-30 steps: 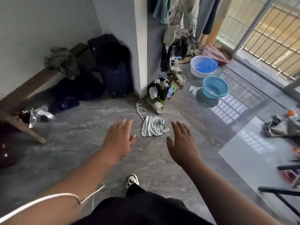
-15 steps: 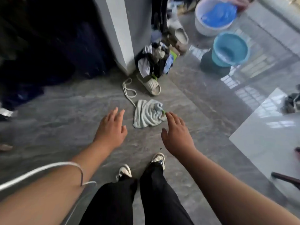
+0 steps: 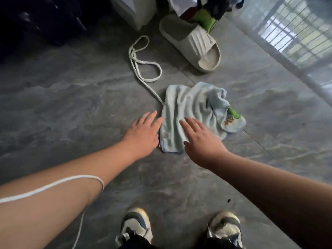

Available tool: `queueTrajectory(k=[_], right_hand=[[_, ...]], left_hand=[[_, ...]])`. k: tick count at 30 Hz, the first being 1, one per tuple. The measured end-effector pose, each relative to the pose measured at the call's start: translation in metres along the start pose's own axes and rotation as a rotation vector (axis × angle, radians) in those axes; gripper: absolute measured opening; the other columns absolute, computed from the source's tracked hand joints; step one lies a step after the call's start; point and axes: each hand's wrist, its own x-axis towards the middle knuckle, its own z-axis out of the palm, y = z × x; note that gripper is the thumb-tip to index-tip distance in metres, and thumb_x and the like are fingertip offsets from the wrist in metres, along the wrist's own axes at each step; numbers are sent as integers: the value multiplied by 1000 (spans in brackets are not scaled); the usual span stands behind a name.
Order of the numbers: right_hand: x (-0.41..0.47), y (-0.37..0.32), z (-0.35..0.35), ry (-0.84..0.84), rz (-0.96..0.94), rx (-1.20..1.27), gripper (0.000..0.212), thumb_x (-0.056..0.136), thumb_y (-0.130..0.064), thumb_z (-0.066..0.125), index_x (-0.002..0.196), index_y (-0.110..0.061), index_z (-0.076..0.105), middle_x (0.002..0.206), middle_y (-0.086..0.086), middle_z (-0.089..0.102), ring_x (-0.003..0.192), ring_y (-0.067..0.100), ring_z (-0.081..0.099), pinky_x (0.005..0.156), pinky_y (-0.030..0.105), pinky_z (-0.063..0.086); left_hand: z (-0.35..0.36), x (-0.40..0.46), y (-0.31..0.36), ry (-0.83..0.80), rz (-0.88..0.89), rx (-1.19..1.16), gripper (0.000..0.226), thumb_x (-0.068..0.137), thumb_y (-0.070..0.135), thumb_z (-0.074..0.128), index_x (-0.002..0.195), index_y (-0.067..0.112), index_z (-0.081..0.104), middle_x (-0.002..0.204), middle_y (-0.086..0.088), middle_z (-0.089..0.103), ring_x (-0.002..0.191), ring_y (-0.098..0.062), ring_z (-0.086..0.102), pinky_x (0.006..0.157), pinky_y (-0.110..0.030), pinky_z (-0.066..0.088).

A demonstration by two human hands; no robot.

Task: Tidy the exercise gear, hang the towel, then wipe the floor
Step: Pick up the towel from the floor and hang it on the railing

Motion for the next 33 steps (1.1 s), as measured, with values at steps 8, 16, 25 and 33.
queueTrajectory(k=[8,16,25,33], right_hand=[[34,33,57,-79,-217,-184,62,82,-25,62,141,-29,43,149,5,40,129,29,44,98,42,46],[44,27,45,-100,-67,-75,37,81,-7,57,115,-18,50,117,3,43,104,27,44,71,45,52],[-3,0,-40,207,34,148,30,80,-3,58,104,-21,59,106,1,54,99,28,52,63,43,51],[-128,-105,-218,372,254,426,27,80,1,52,95,-20,61,99,-5,62,85,20,56,68,31,43]], left_hand=[[51,58,-25,49,247,139,62,89,18,51,148,29,34,158,-4,25,141,-28,26,106,-43,38],[39,64,-10,93,149,-63,15,97,17,44,104,15,57,111,-5,47,109,-24,46,72,-39,43],[-22,10,1,244,40,-406,28,84,11,52,109,15,65,92,-13,63,87,-37,60,78,-43,52],[-189,-124,59,301,-20,-673,15,86,14,59,94,13,71,88,-4,51,77,-21,55,73,-24,42]])
